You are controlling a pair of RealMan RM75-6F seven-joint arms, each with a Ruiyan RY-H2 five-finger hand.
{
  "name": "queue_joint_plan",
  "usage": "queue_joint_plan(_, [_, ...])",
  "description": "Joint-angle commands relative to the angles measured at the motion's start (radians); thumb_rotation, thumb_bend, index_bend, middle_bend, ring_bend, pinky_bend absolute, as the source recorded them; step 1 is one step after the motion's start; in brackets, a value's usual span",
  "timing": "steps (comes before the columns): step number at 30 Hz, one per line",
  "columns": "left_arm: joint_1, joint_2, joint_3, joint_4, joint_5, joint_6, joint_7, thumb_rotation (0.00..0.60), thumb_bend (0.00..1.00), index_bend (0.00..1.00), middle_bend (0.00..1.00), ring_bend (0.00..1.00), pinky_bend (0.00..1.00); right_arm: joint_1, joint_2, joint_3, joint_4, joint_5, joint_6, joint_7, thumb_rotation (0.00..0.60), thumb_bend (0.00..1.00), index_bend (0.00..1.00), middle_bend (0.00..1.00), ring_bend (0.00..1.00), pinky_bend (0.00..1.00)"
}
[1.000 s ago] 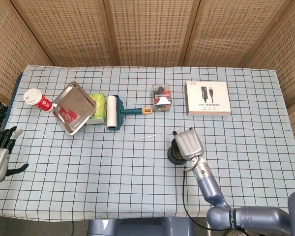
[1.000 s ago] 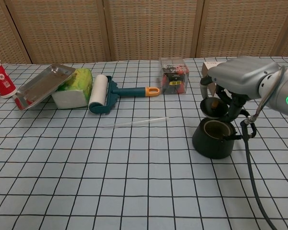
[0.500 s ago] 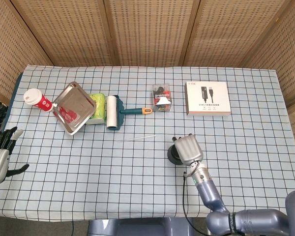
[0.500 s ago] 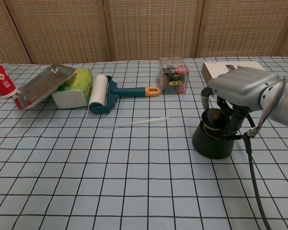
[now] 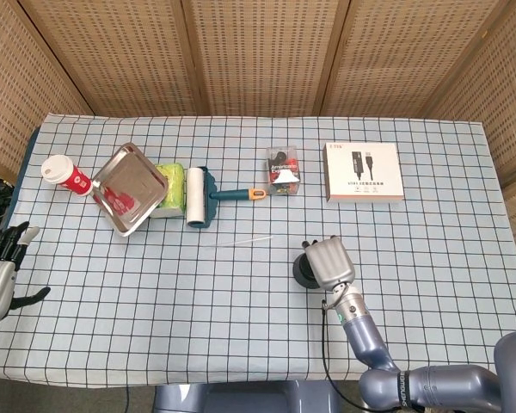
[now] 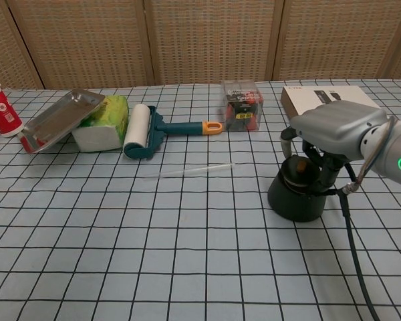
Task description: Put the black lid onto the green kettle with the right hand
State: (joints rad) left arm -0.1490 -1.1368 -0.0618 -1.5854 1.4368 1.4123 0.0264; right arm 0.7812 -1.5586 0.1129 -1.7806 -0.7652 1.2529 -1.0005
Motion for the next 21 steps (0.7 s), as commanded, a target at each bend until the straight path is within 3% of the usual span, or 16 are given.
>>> queue_joint_plan(1, [0.0, 0.0, 0.0, 0.0, 0.0, -0.001, 0.002, 0.6, 0.02, 0.0, 0.0, 0.0, 0.0, -0.001, 0.002, -0.001, 0.001, -0.002, 0.0, 0.004, 0.6, 0.46, 0.58, 0.82, 0.81, 0.54])
queue_joint_plan(11, [0.0, 0.001, 0.001, -0.006, -0.004, -0.003, 0.009, 0.6, 0.02, 0.0, 0.0, 0.0, 0.0, 0.001, 0.003, -0.006, -0.007, -0.011, 0.002, 0.008, 0.6, 0.34, 0.45, 0.81, 0.81, 0.54])
queue_joint_plan(21, [0.001, 0.004, 0.0, -0.005, -0.003, -0.003, 0.0, 0.6, 0.02, 0.0, 0.0, 0.0, 0.0, 0.003, 0.0, -0.011, -0.022, -0.007, 0.013, -0.005, 0.6, 0.31, 0.4, 0.81, 0.81, 0.54])
